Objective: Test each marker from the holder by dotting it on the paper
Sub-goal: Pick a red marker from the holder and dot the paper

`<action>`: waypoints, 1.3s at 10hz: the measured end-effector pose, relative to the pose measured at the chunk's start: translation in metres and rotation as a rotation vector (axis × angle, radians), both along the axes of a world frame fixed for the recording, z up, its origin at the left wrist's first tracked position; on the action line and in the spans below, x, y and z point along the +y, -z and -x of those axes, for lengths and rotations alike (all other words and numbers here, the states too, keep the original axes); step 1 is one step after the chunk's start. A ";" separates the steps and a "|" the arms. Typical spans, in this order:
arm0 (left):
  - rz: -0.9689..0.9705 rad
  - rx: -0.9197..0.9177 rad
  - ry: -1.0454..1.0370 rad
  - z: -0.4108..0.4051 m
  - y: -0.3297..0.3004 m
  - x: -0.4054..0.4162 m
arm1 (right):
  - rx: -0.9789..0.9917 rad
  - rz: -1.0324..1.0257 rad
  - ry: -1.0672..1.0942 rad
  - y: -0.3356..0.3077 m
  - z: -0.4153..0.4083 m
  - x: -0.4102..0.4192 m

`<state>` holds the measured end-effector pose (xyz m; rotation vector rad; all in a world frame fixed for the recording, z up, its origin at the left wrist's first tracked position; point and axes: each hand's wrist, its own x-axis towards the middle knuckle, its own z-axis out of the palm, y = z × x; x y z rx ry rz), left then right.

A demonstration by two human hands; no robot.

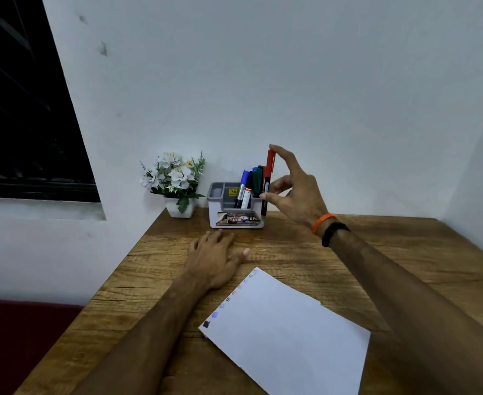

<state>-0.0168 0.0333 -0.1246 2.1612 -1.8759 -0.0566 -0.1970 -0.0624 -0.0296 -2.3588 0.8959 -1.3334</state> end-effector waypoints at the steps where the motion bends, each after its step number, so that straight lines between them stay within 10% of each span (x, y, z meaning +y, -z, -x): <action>1: -0.011 -0.008 -0.003 0.000 0.000 0.000 | -0.019 0.024 0.029 -0.007 -0.008 -0.017; 13: -0.026 -0.037 0.001 0.000 0.000 -0.001 | 0.217 -0.054 0.149 0.013 -0.012 -0.046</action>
